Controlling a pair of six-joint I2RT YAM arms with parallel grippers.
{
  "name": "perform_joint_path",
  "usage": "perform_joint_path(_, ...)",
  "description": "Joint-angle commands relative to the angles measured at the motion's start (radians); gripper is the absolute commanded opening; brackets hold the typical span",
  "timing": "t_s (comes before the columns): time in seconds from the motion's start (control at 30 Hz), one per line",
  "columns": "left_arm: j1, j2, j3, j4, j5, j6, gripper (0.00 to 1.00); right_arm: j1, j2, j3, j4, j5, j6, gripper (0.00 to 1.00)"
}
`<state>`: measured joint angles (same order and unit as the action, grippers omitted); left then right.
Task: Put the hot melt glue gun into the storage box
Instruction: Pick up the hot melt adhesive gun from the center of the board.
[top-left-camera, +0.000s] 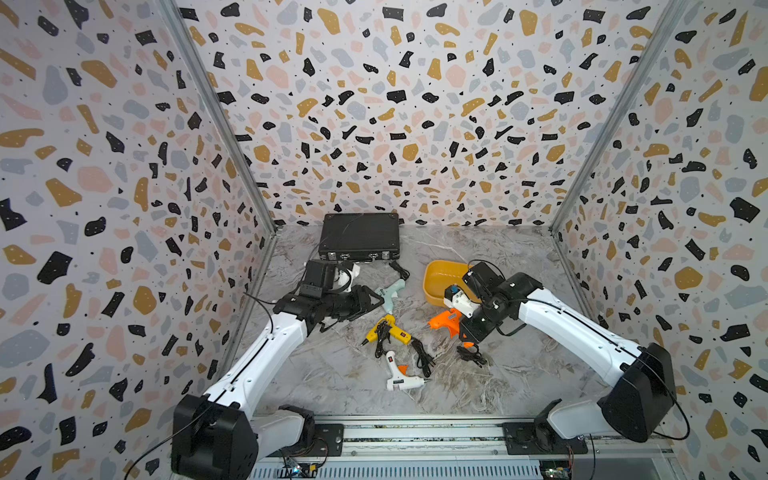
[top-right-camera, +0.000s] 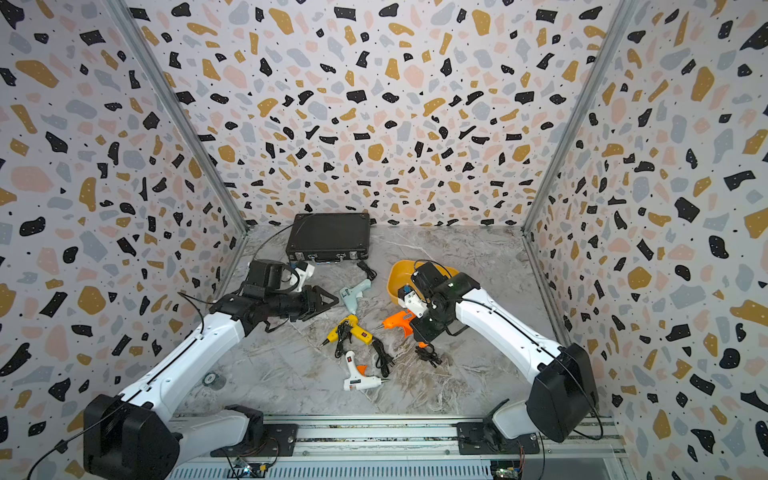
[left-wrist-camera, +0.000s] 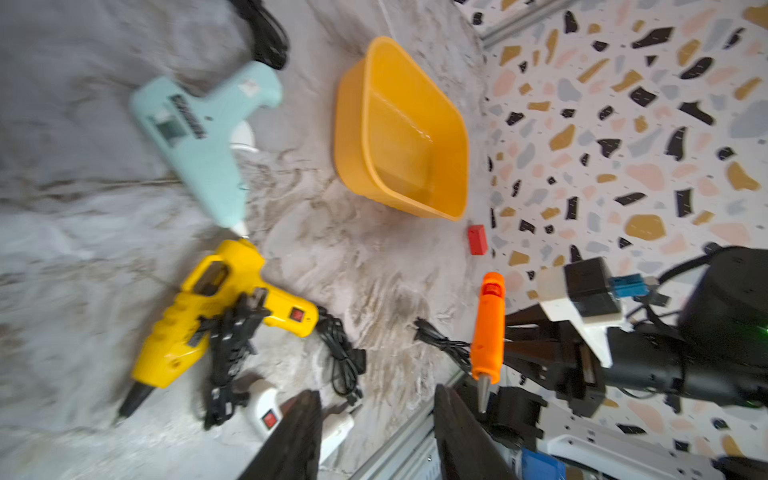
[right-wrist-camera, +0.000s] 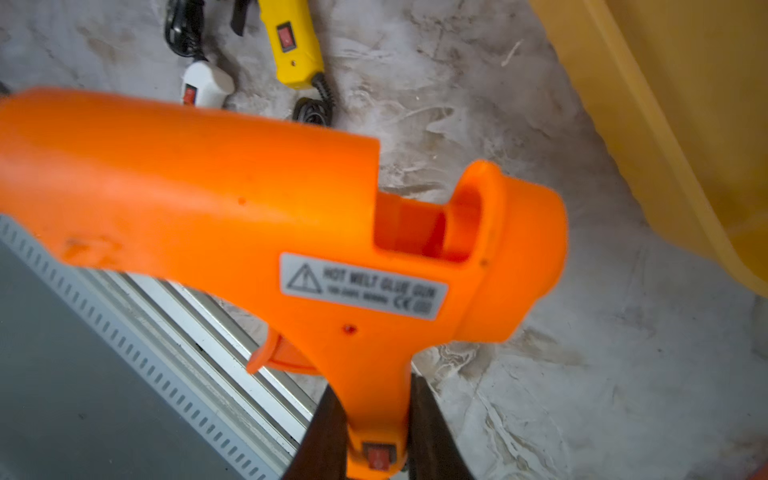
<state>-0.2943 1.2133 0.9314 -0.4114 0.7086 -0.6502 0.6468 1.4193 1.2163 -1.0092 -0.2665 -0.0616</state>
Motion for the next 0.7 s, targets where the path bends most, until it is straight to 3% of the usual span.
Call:
perform_joint_path(0.0,-0.081,0.042,0.05,0.112,0.112,-0.061,0.48,0.01,-0.045,-0.01,0.043,-0.129,-0.089,0.0)
perform_joint_path(0.23,-0.231,0.149,0.125,0.055,0.053,0.001,0.49,0.014,-0.05,-0.012,0.069,-0.223,-0.147,0.0)
perform_joint_path(0.67,-0.327,0.248,0.227,0.023,0.035,0.04,0.45,0.02,-0.037,-0.011,0.073,-0.26,-0.142,0.0)
